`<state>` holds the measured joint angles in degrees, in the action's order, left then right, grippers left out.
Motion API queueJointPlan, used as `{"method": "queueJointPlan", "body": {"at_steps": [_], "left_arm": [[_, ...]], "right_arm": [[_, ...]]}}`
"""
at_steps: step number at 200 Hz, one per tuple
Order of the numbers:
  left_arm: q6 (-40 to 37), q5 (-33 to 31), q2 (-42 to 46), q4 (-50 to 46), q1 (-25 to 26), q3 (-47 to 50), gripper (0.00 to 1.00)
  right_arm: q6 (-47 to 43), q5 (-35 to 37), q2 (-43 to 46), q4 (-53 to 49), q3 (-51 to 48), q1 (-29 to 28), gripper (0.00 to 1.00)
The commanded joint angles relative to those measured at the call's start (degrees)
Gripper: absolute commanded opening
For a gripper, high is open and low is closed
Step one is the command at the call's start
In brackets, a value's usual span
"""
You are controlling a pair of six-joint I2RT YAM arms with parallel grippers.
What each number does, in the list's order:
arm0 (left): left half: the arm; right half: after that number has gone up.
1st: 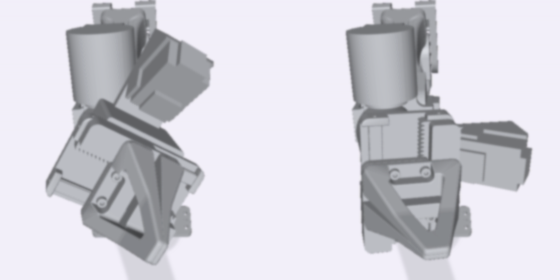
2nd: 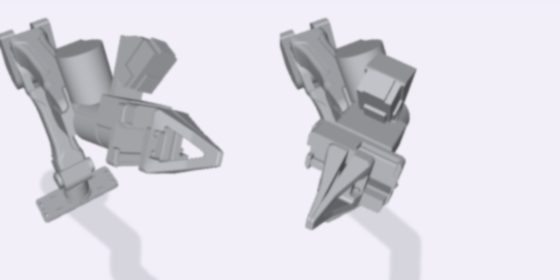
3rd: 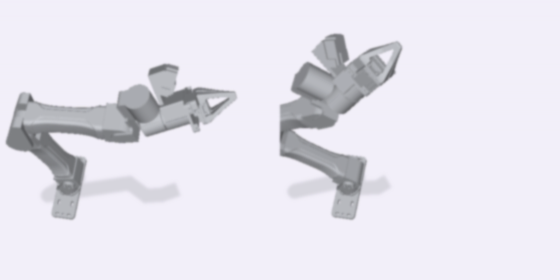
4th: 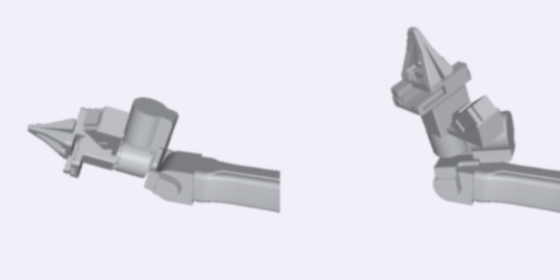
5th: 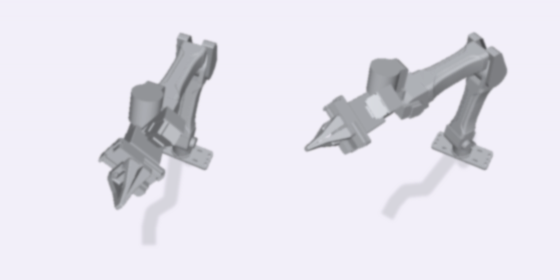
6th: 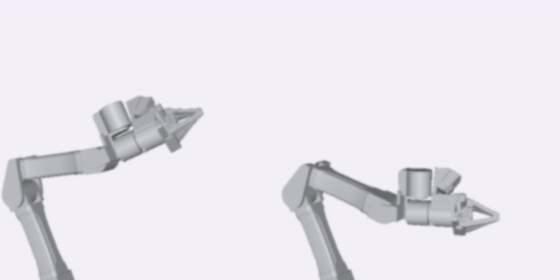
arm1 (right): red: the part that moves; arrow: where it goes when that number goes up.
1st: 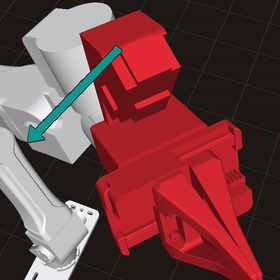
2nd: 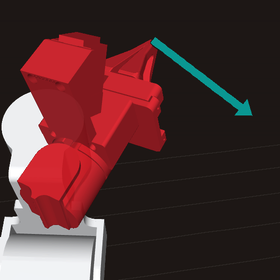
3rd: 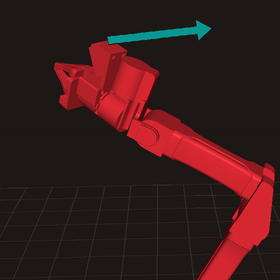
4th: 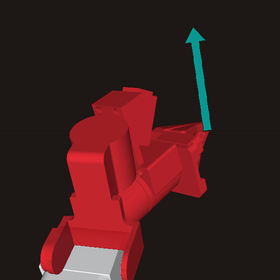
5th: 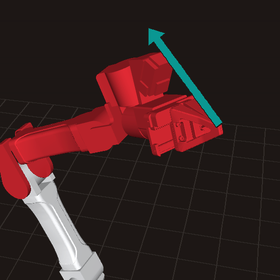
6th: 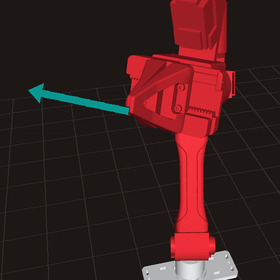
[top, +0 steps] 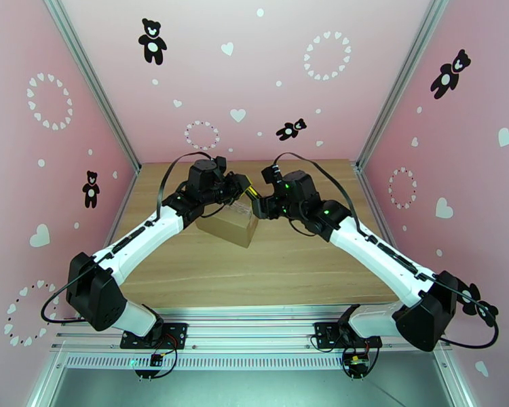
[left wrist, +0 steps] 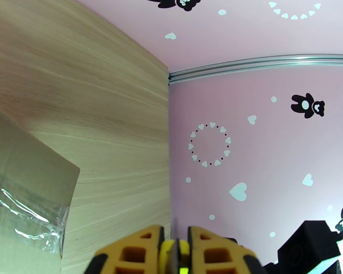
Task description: Unpack the express box
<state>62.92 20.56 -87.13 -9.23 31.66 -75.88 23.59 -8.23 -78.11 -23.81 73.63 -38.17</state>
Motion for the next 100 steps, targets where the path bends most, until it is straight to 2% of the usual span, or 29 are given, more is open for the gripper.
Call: {"method": "queueJointPlan", "body": {"at_steps": [1,24,43,100], "left_arm": [[0.7,0.9,0.6,2.1,0.5,-1.7,0.0],[0.8,1.0,0.6,2.1,0.5,-1.7,0.0],[0.9,1.1,0.7,2.2,0.4,-1.8,0.0],[0.9,0.9,0.7,2.1,0.4,-1.3,0.0]], "right_arm": [[-0.3,1.4,-1.0,0.1,1.9,0.1,0.58],[-0.3,1.9,-1.1,-0.1,2.0,0.1,0.64],[-0.3,2.0,-1.1,-0.2,2.1,0.1,0.63],[-0.2,2.1,-0.3,0.2,2.0,0.1,0.28]]}}
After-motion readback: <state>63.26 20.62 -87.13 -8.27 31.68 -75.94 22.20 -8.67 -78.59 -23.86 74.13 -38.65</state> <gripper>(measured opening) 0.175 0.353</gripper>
